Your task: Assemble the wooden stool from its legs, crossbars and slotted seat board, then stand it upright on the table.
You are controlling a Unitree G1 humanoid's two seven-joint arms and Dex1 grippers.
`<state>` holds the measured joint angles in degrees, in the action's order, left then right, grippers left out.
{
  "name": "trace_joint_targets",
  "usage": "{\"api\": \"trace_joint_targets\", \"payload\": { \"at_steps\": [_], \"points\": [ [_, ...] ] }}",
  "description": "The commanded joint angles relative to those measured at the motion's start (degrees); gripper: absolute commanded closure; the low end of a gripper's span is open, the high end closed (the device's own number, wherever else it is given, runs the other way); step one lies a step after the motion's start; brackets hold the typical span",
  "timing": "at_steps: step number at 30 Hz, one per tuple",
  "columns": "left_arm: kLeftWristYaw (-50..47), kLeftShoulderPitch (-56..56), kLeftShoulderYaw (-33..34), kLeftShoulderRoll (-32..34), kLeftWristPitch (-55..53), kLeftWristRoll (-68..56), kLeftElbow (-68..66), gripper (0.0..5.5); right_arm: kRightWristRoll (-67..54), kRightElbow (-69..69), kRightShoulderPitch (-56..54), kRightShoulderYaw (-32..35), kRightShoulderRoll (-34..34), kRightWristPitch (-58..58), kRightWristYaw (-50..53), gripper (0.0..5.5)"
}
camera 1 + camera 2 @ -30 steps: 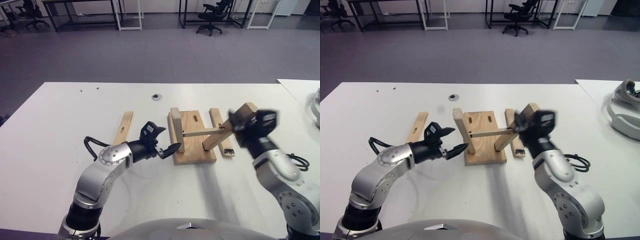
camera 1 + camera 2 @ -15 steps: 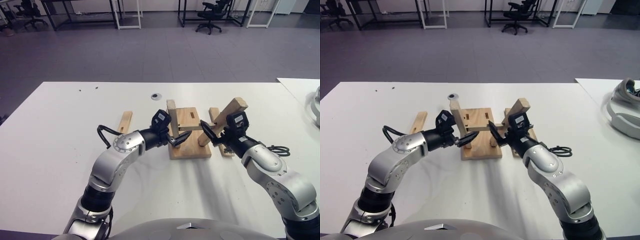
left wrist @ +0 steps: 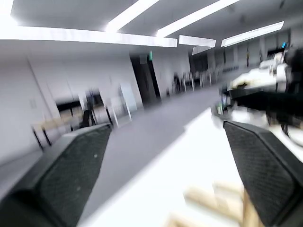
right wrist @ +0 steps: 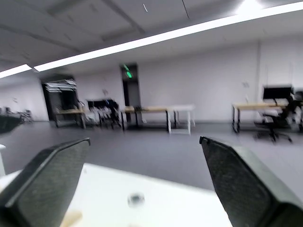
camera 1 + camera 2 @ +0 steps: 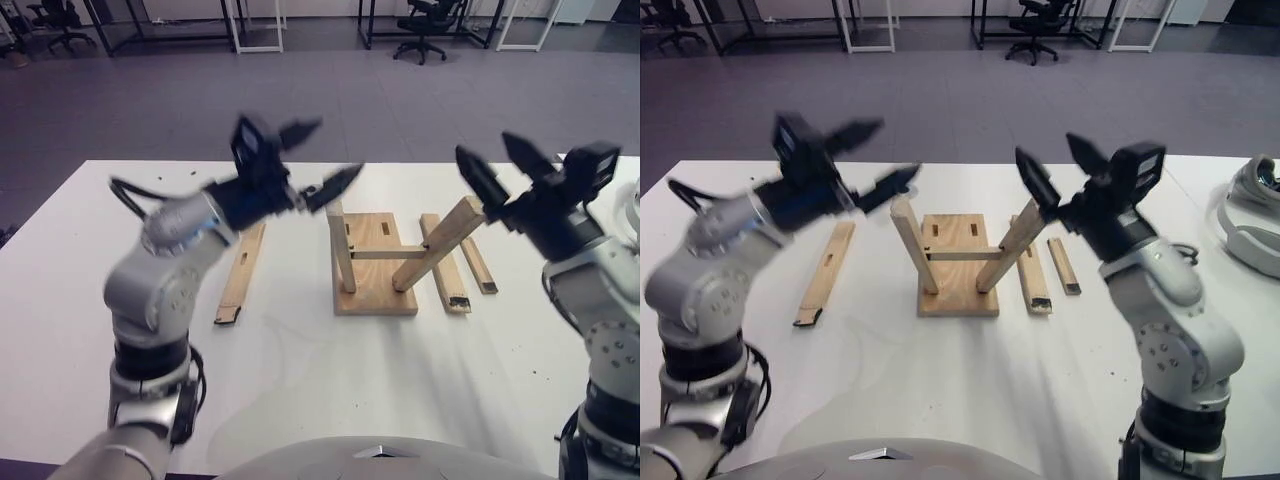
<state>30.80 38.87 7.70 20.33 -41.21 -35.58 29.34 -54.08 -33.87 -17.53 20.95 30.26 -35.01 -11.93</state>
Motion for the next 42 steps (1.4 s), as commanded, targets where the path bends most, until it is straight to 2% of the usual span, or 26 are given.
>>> {"api": "trace_joint_targets", "payload": {
  "at_steps": [1,4,6,8,12,16,18,20,22,24,26,28,31,33,36,37,39,42],
  "points": [
    [1.7,6.7,-1.5,0.5,1.7,0.3,-8.3,1.15,-4.4,7.3,-10.0,0.9,2.7,-4.6,2.6,1.2],
    [1.8,-3.1,-8.9,-2.5,5.2,4.0,-12.0,1.15,-0.5,9.2,-0.9,-6.0,2.6,-8.9,1.2,1.2],
    [2.6,-13.7,-14.6,-4.5,10.5,7.8,-15.2,1.15,3.1,9.6,6.4,-11.1,0.8,-8.2,-0.8,1.2],
    [2.5,-19.7,-16.9,-5.2,15.8,11.7,-21.1,1.15,4.7,10.3,9.0,-13.3,-1.5,-6.7,-1.2,1.2],
    [2.4,-13.4,-12.9,-6.3,18.1,7.0,-17.6,1.15,0.1,10.7,2.8,-9.4,-4.5,-3.0,-1.8,1.2],
    [-0.2,-5.0,-0.5,-4.3,15.4,-3.4,-15.4,1.15,-5.0,17.4,-5.5,-0.1,-4.1,-0.1,0.0,1.2],
    [-0.3,-3.9,6.5,0.2,14.0,-6.7,-17.7,1.15,2.4,24.9,-5.3,-2.9,-0.6,0.4,-3.1,1.2],
    [2.1,-7.3,8.8,5.4,13.1,-5.2,-20.0,1.15,9.7,31.4,-2.2,-10.6,1.3,0.2,-9.4,1.2],
    [6.1,-13.9,5.4,12.1,13.4,1.1,-21.9,1.15,13.0,32.1,2.2,-18.1,0.8,-0.5,-15.9,1.2],
    [10.2,-22.0,0.9,19.5,13.7,8.2,-23.0,1.15,13.0,27.0,5.9,-22.9,-1.7,-1.9,-18.2,1.2],
    [14.0,-29.3,-3.6,25.9,15.6,15.1,-22.8,1.15,12.7,21.7,7.7,-26.4,-5.3,-3.2,-17.2,1.2],
    [20.3,-37.1,-9.0,31.8,17.4,19.2,-16.3,1.15,14.1,16.8,8.7,-31.0,-9.2,-4.7,-14.9,1.2],
    [24.9,-41.8,-14.9,36.6,19.2,24.3,-9.4,1.15,17.6,15.5,7.7,-31.7,-10.1,-3.8,-13.2,1.2],
    [23.4,-40.3,-17.0,34.9,18.1,26.2,-7.5,1.15,25.2,23.7,2.8,-29.9,-6.9,1.2,-11.9,1.2],
    [22.2,-38.3,-21.7,31.4,17.8,29.7,-6.1,1.15,34.5,51.4,-11.5,-27.2,-4.7,11.4,-11.5,1.2],
    [21.2,-37.3,-24.3,30.2,18.6,32.6,-7.4,1.15,38.0,62.1,-15.9,-28.5,-4.3,15.7,-12.8,1.2],
    [19.3,-35.8,-28.1,27.2,18.8,36.1,-9.8,1.15,47.6,78.4,-21.3,-35.2,-3.5,27.4,-17.1,1.2],
    [17.5,-35.2,-29.3,24.8,17.5,37.9,-11.3,1.15,56.1,91.7,-25.5,-40.7,-4.4,38.1,-20.5,1.2]
  ]
}}
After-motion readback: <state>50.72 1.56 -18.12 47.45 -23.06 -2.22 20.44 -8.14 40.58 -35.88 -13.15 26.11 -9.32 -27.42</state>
